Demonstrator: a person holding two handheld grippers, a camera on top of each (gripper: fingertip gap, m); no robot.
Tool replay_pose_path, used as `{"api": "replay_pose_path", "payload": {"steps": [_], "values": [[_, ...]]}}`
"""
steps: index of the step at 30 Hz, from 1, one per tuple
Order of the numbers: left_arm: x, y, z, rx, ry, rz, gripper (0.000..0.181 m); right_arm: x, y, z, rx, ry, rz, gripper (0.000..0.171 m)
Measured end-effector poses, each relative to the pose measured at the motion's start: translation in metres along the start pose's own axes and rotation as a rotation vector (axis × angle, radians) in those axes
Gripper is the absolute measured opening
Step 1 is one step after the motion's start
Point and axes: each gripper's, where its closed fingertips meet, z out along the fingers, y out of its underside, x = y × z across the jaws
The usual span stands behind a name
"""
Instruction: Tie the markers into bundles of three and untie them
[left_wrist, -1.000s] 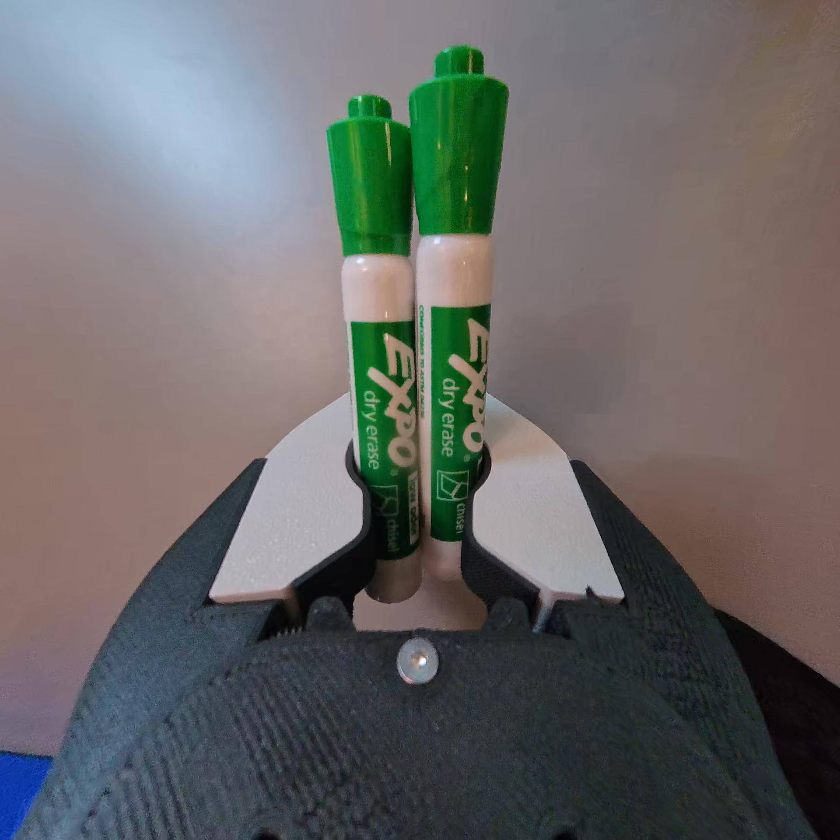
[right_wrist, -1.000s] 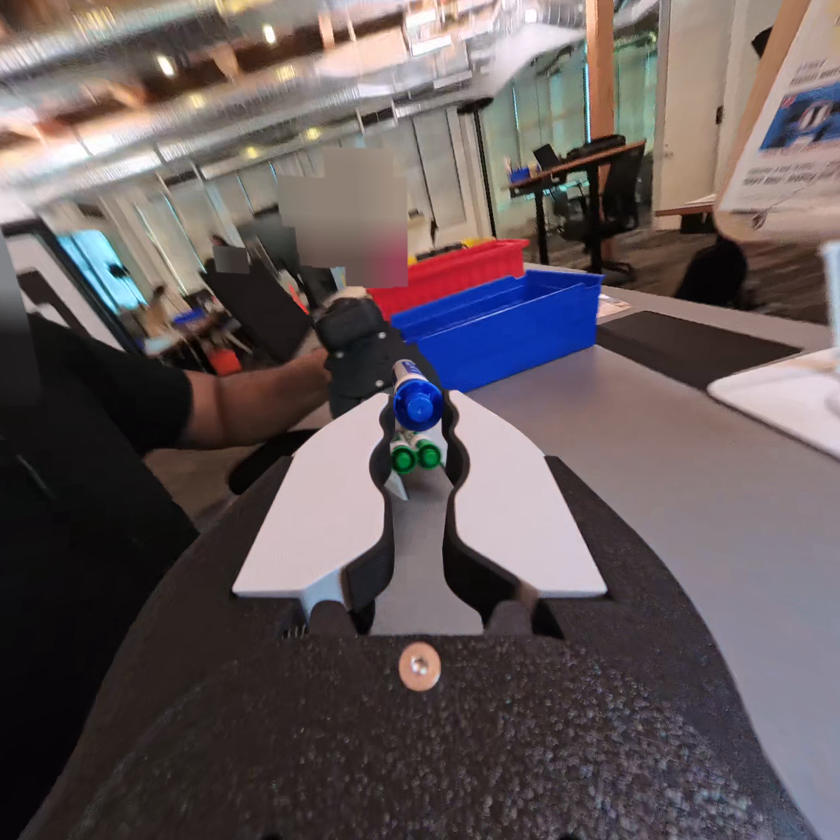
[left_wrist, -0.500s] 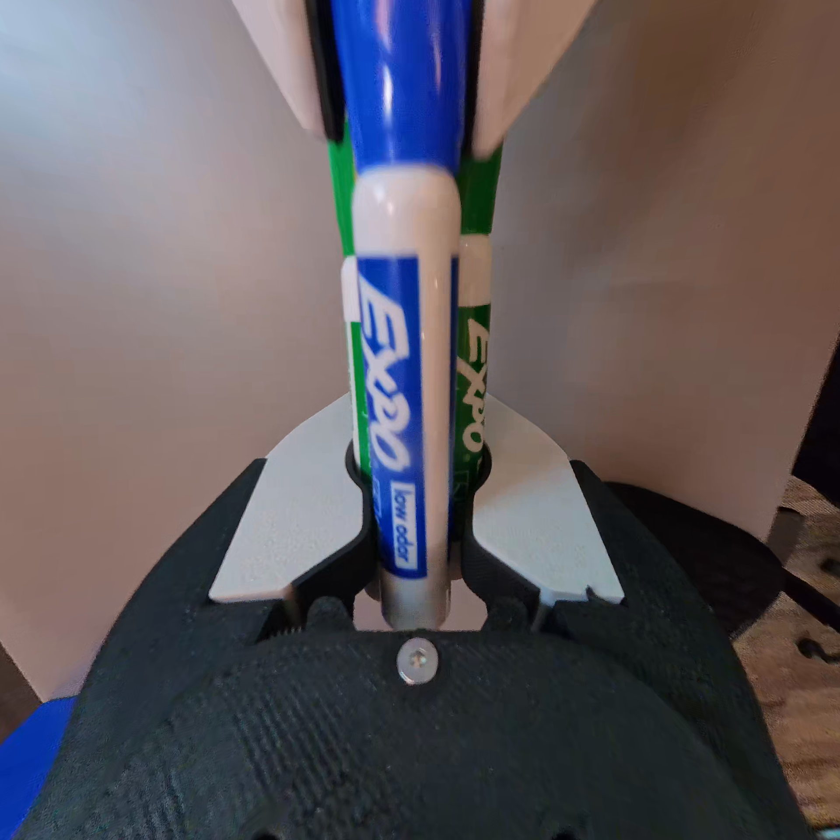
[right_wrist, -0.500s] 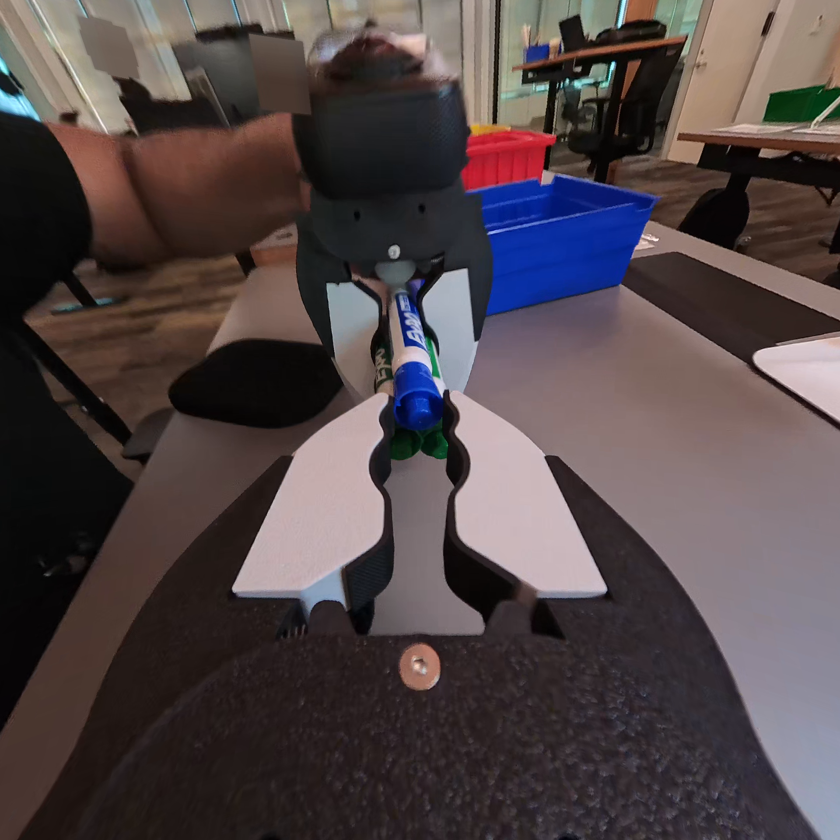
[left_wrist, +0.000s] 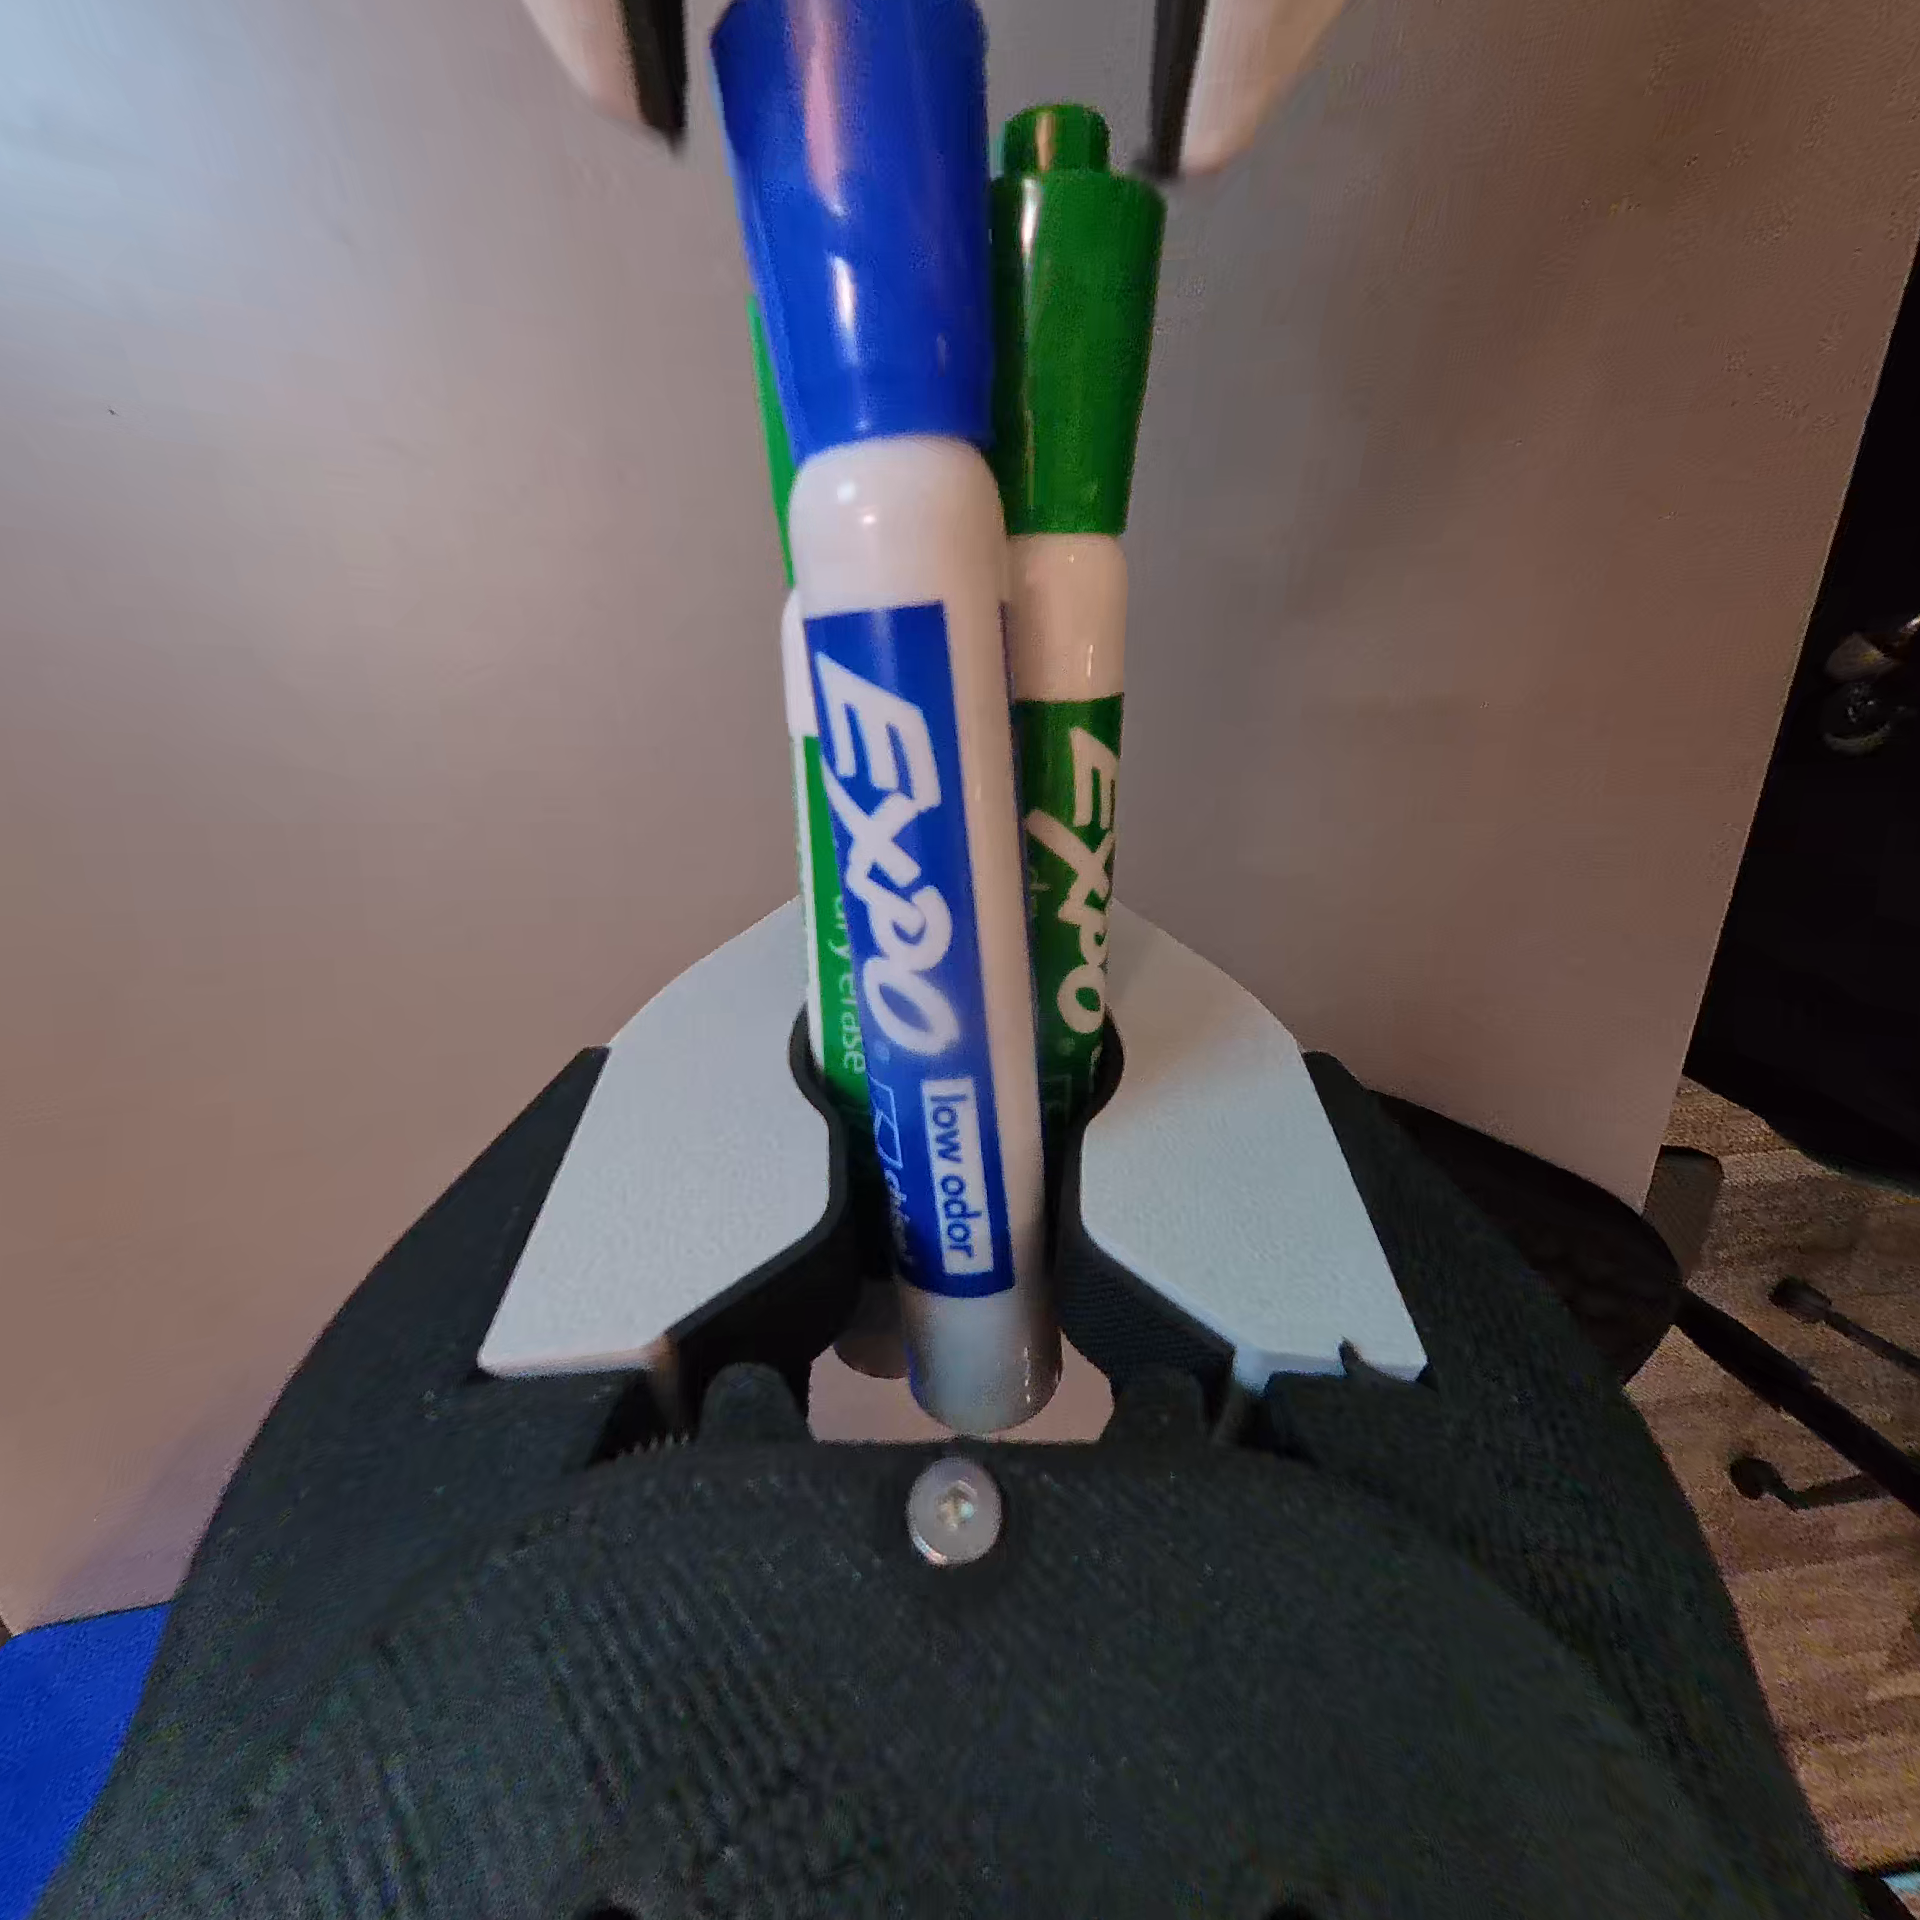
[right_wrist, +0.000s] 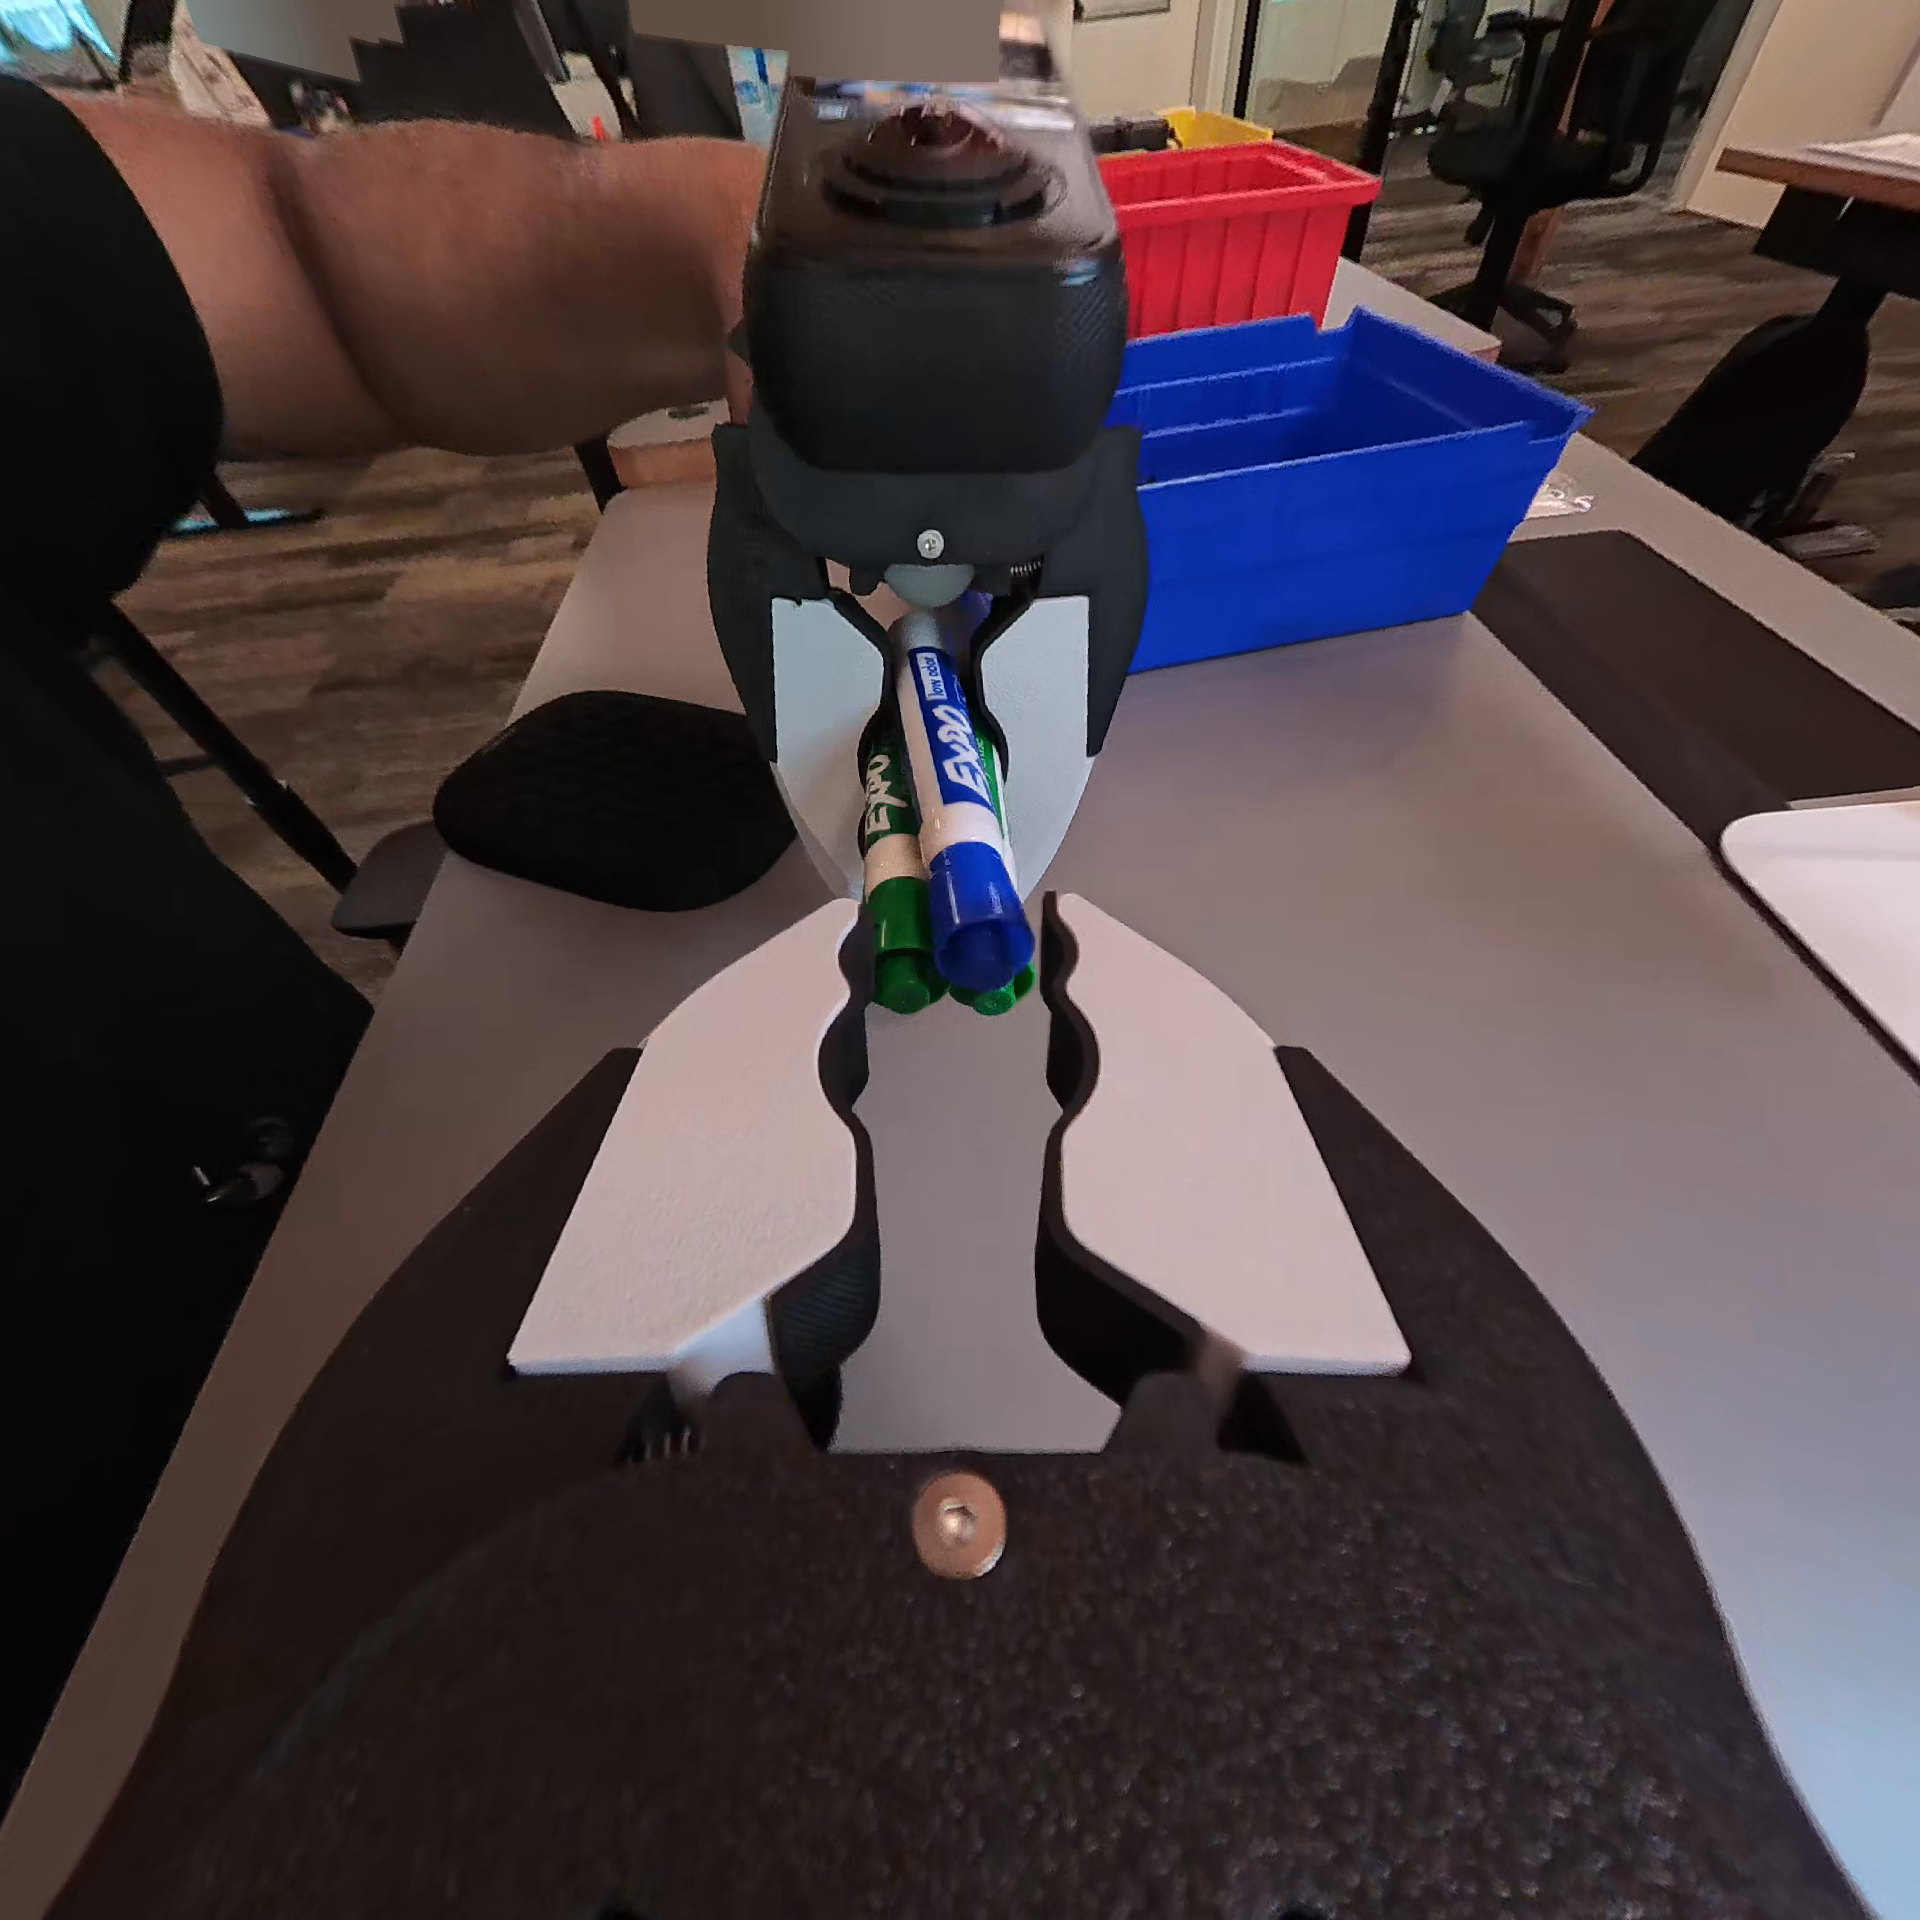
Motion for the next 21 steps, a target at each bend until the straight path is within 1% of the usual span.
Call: {"api": "replay_pose_path", "payload": {"steps": [2, 4, 8, 21], "values": [[-0.003, 0.001, -0.002, -0.003, -0.016, 0.002, 0.043, 0.003, -0.004, -0.006, 0.011, 0.016, 0.004, 0.03], [-0.005, 0.0, -0.004, 0.009, -0.021, 0.0, 0.043, 0.007, -0.004, -0.009, 0.014, 0.038, 0.006, 0.023], [-0.008, -0.002, -0.007, 0.008, -0.038, 0.008, 0.043, 0.007, -0.002, -0.001, 0.0, 0.037, 0.016, 0.017], [-0.009, 0.004, -0.01, -0.008, -0.058, 0.003, 0.043, 0.006, -0.01, 0.012, 0.016, -0.004, 0.019, 0.015]]}}
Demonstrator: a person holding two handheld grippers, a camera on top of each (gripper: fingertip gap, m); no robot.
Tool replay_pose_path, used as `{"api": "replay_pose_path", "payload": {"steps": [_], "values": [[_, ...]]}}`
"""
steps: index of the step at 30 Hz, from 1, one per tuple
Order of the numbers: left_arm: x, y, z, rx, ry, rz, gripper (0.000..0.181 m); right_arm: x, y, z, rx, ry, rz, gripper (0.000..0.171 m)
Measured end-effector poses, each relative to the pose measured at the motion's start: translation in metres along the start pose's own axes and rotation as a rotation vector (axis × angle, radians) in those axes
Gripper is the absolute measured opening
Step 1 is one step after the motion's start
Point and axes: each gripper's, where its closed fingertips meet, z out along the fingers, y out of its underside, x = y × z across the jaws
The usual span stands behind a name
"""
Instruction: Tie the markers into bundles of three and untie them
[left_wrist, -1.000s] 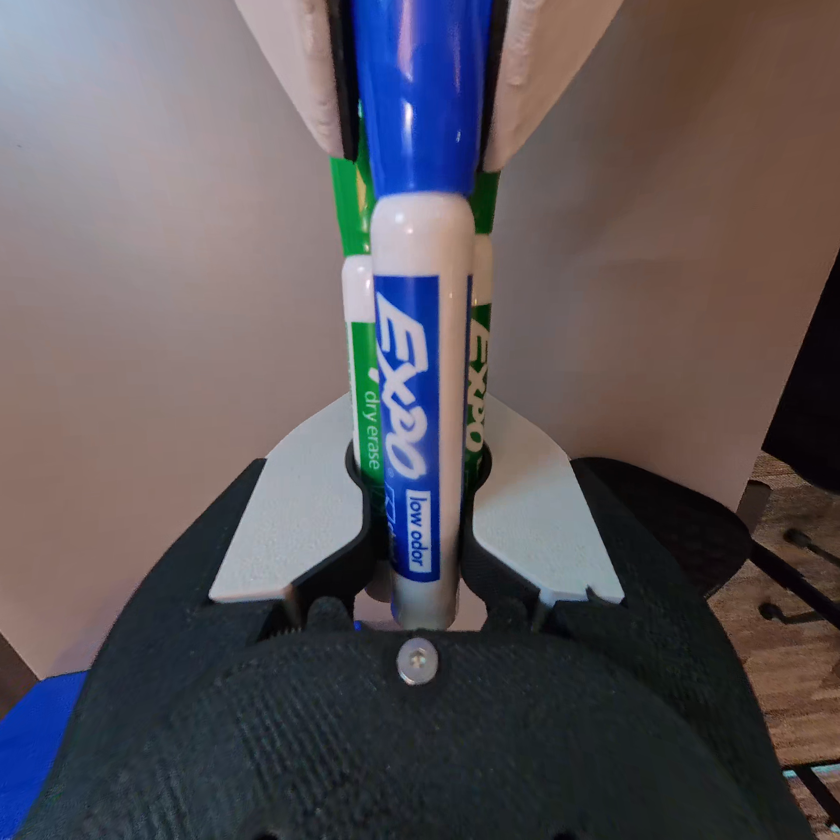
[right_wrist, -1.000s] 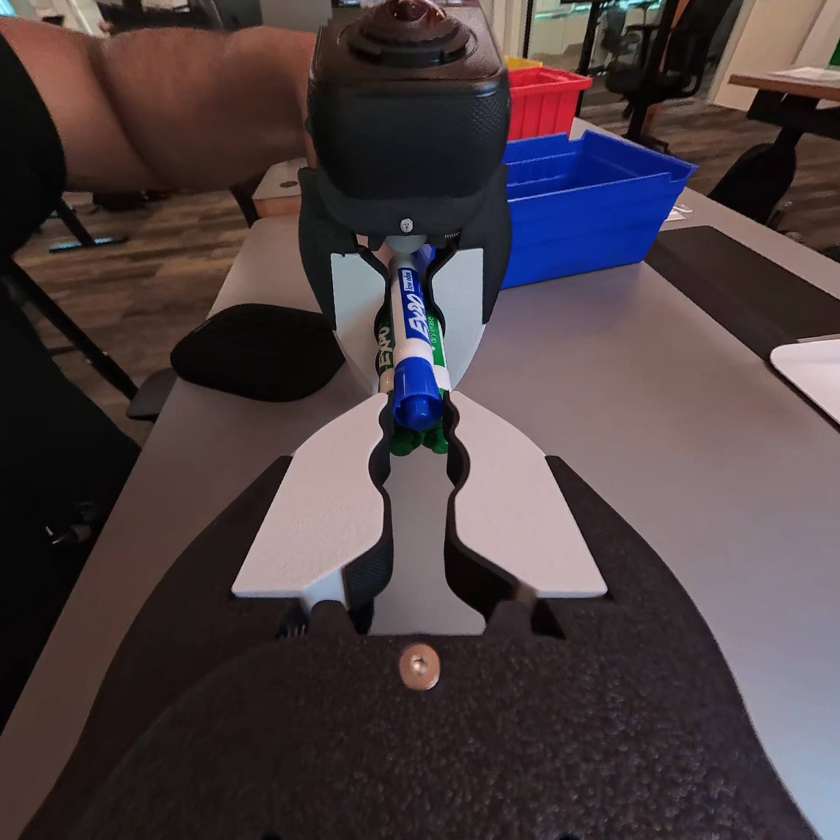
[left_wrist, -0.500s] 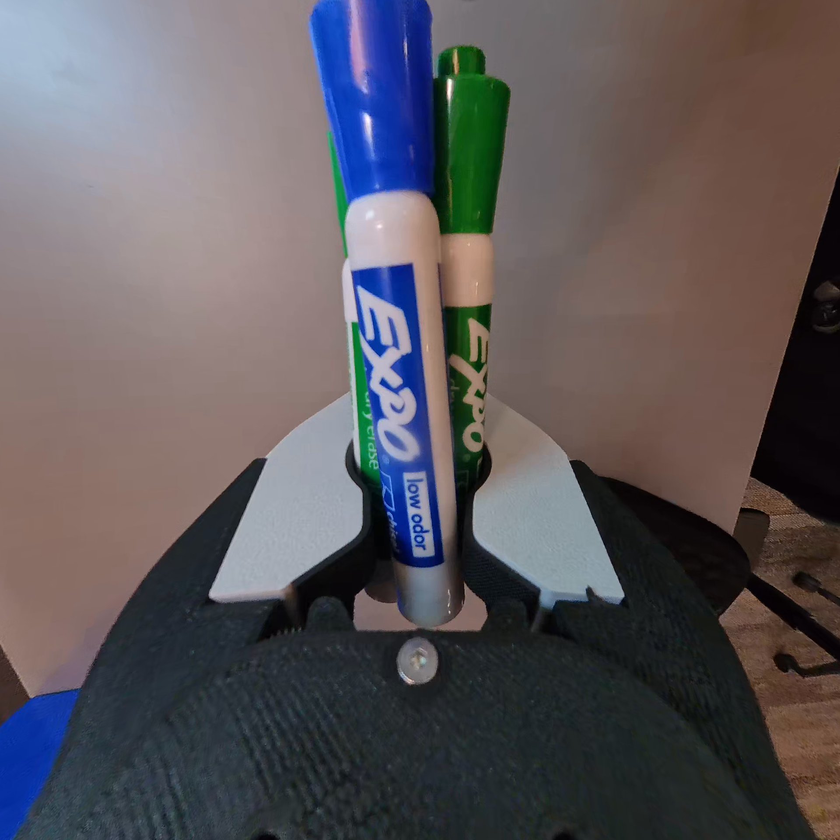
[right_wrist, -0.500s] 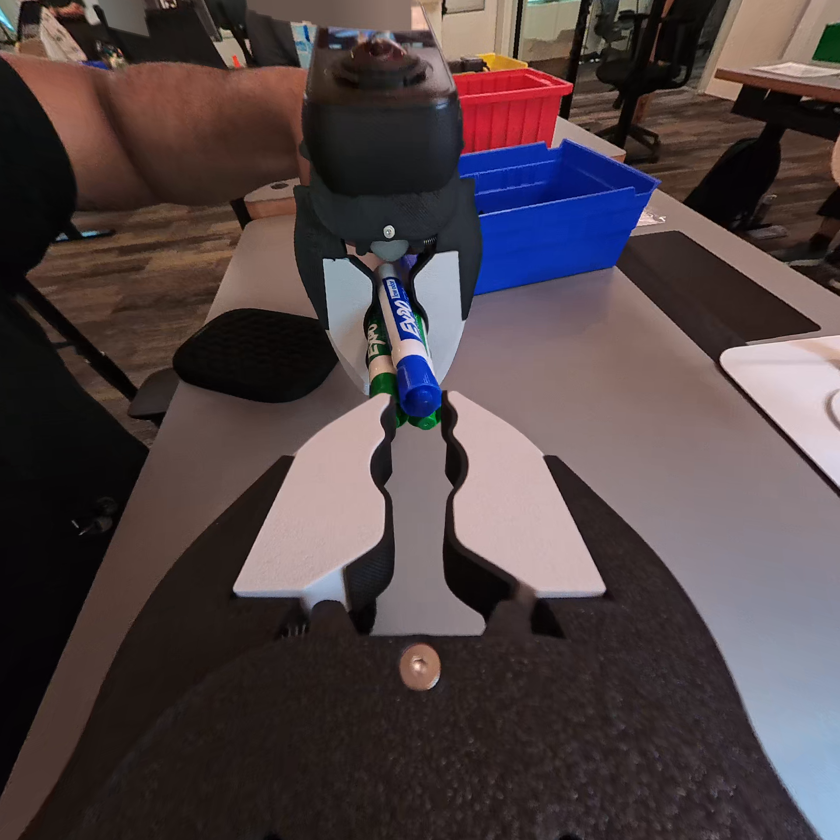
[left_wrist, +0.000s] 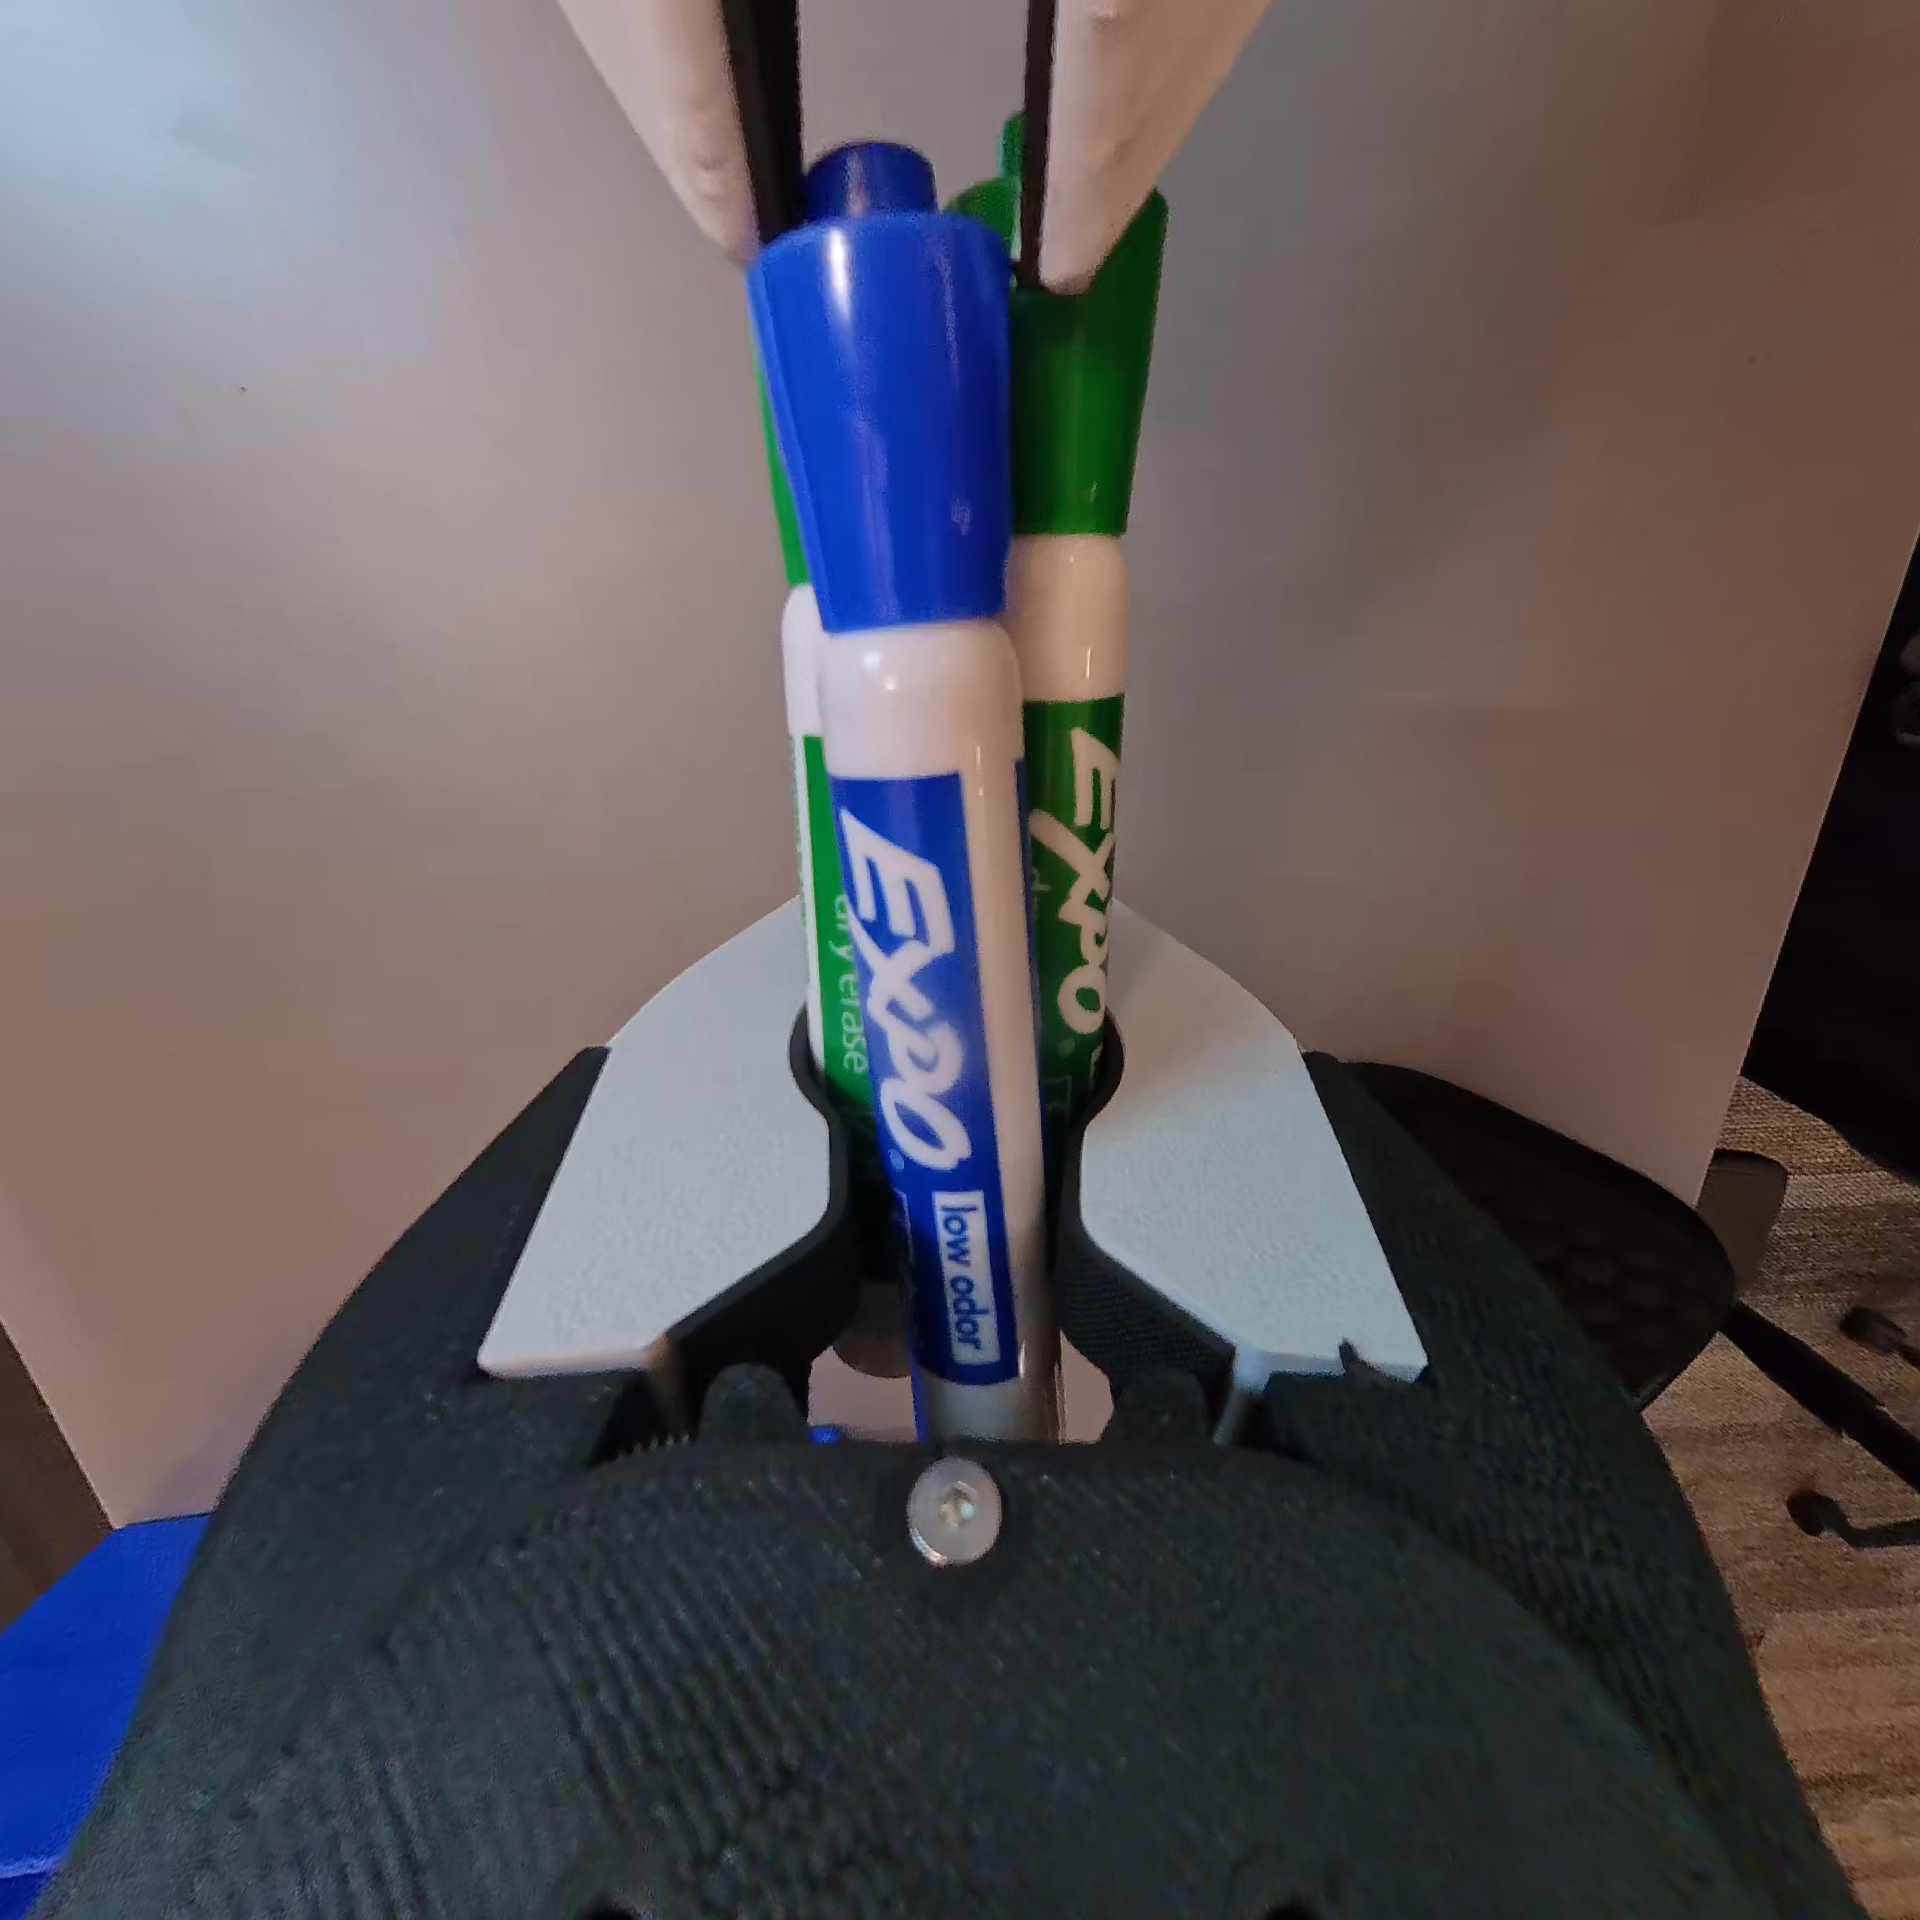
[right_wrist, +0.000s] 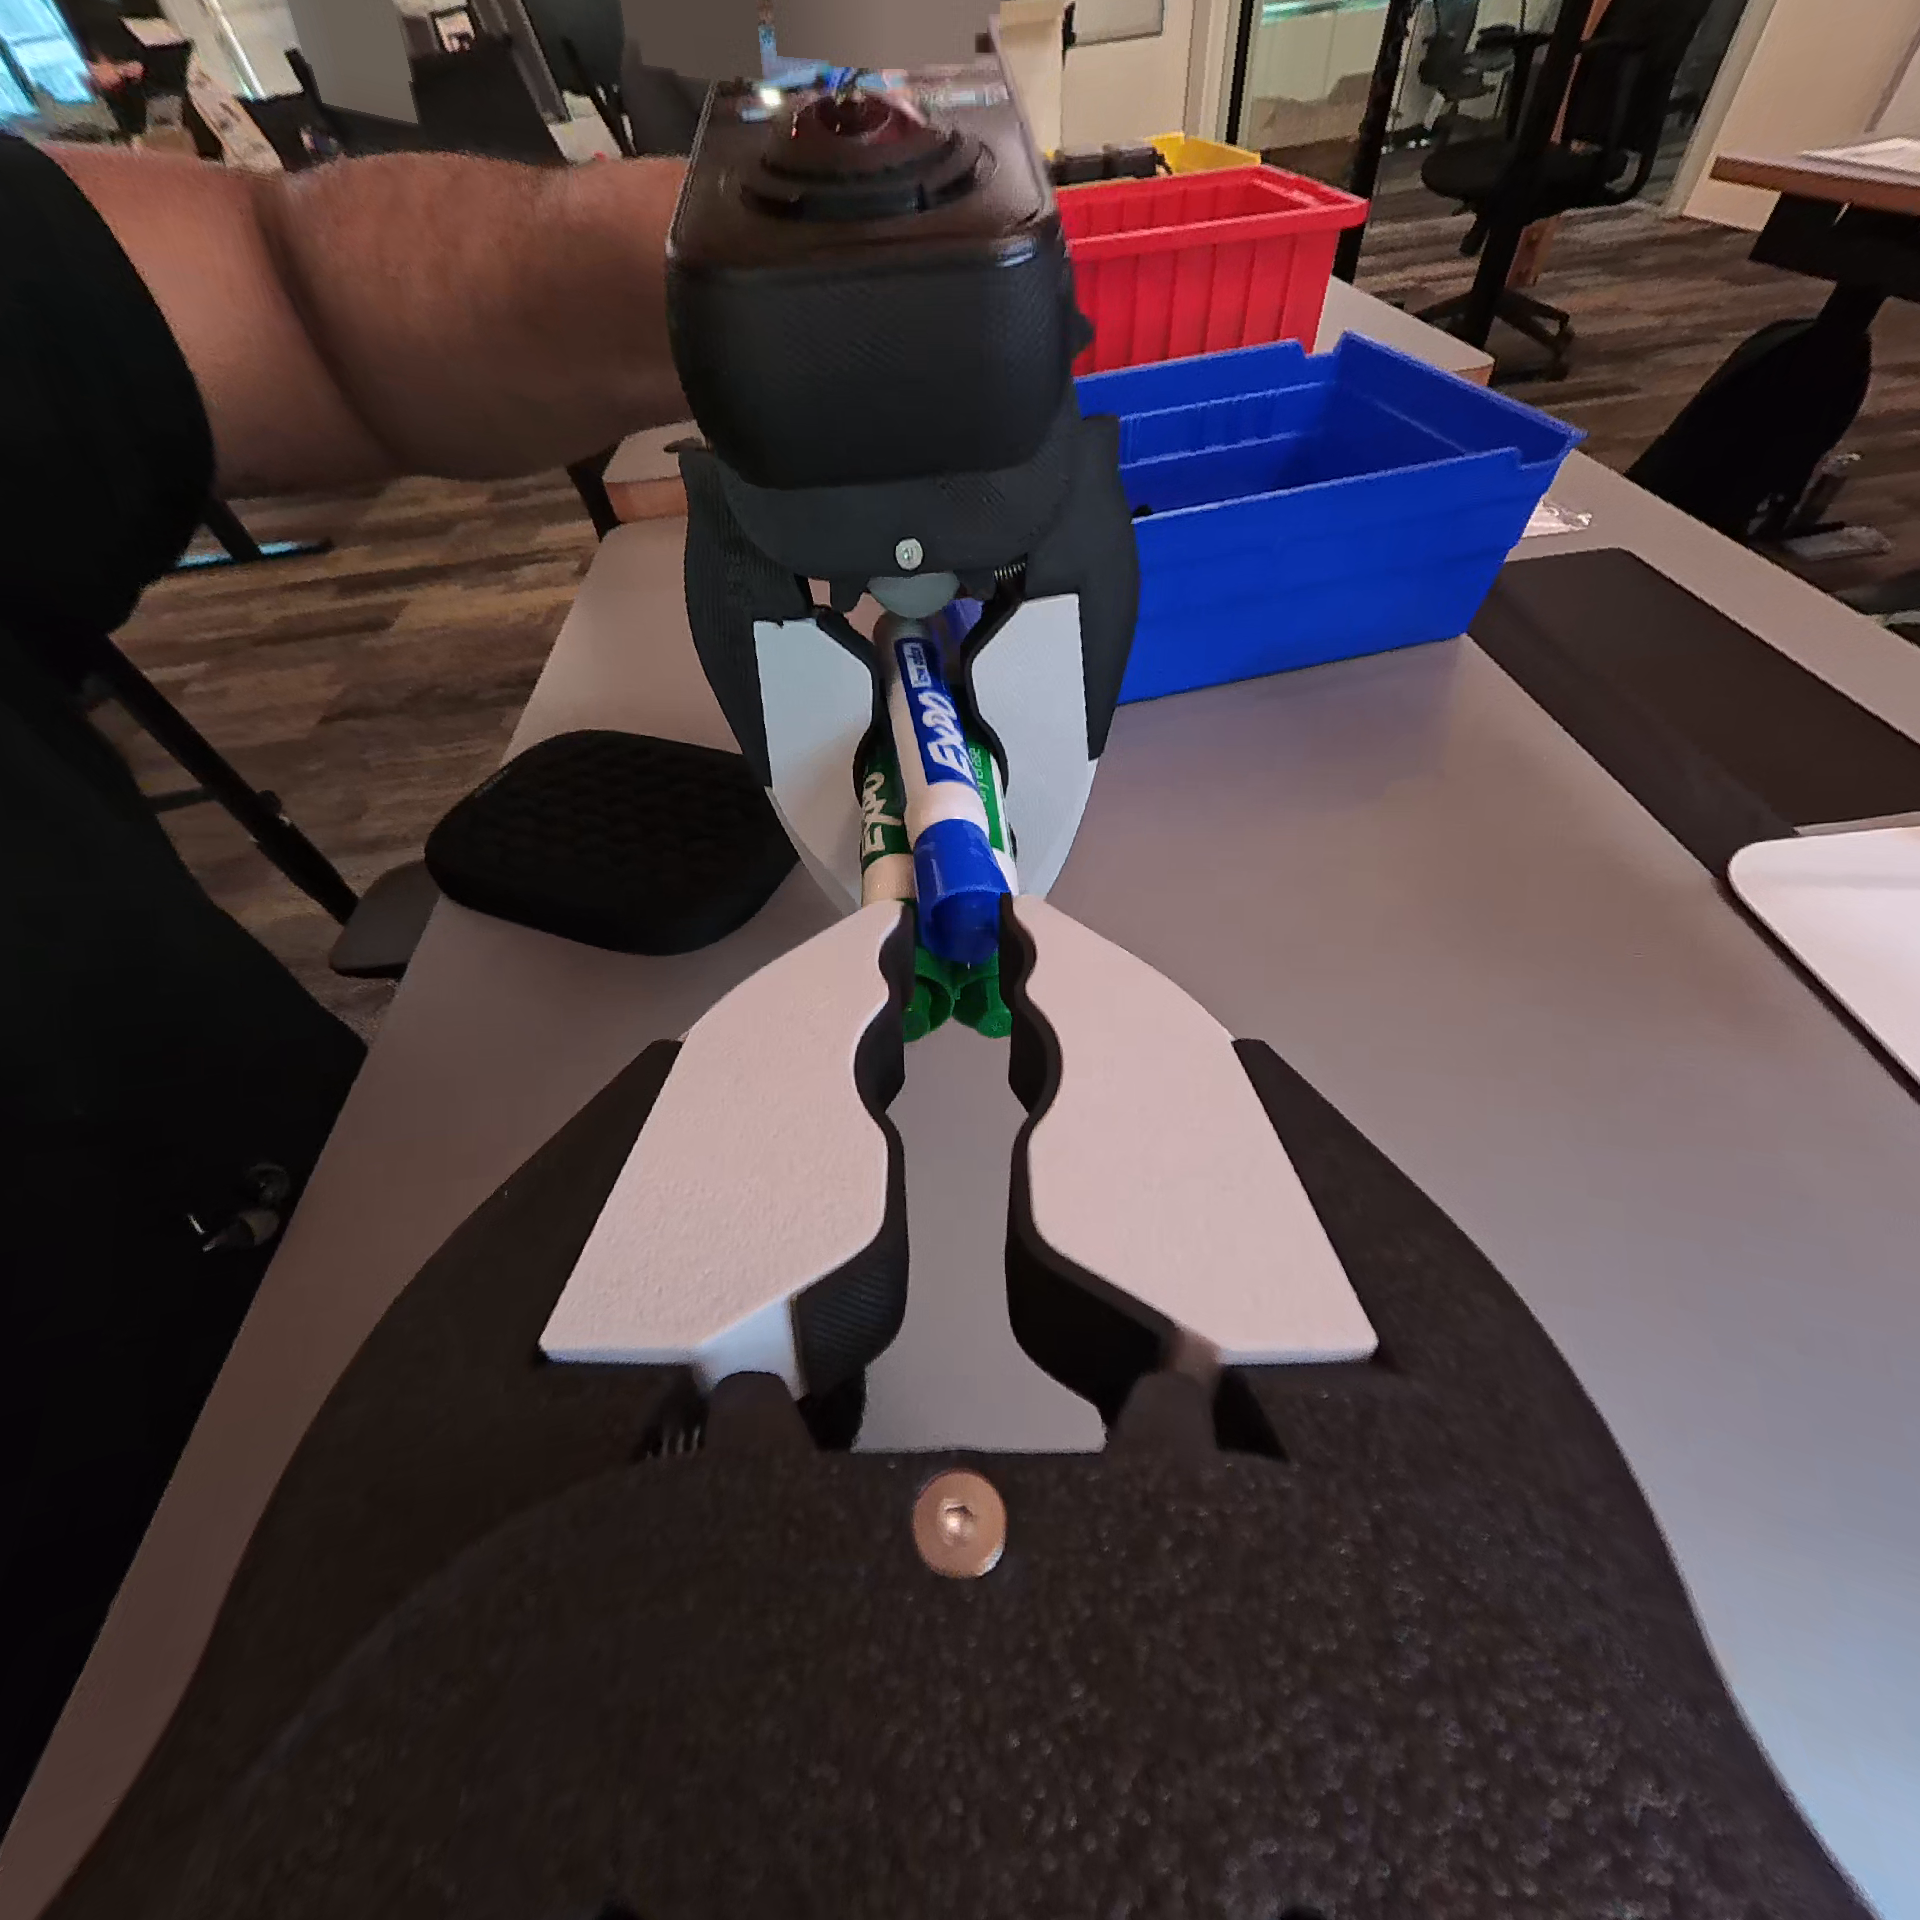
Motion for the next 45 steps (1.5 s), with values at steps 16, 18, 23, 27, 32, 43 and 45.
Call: {"api": "replay_pose_path", "payload": {"steps": [16, 18, 23, 27, 32, 43, 45], "values": [[0.008, 0.052, 0.006, -0.07, -0.07, -0.057, 0.043, -0.004, 0.009, 0.037, -0.035, -0.029, -0.108, 0.032], [0.01, 0.055, 0.007, -0.074, -0.07, -0.058, 0.043, -0.009, 0.01, 0.051, -0.059, -0.047, -0.132, 0.033], [0.011, 0.061, 0.004, -0.074, -0.08, -0.059, 0.043, -0.012, 0.009, 0.069, -0.079, -0.097, -0.105, 0.019], [0.013, 0.068, 0.003, -0.05, -0.073, -0.085, 0.043, -0.011, 0.008, 0.069, -0.089, -0.114, -0.103, 0.019], [0.015, 0.077, 0.006, -0.044, -0.069, -0.105, 0.043, -0.013, 0.01, 0.078, -0.117, -0.131, -0.106, 0.02], [0.029, 0.087, 0.019, -0.047, -0.087, -0.125, 0.043, 0.044, -0.01, 0.067, -0.019, 0.013, 0.006, 0.03], [0.034, 0.086, 0.022, -0.043, -0.086, -0.127, 0.043, 0.047, -0.012, 0.078, -0.024, 0.009, 0.0, 0.03]]}}
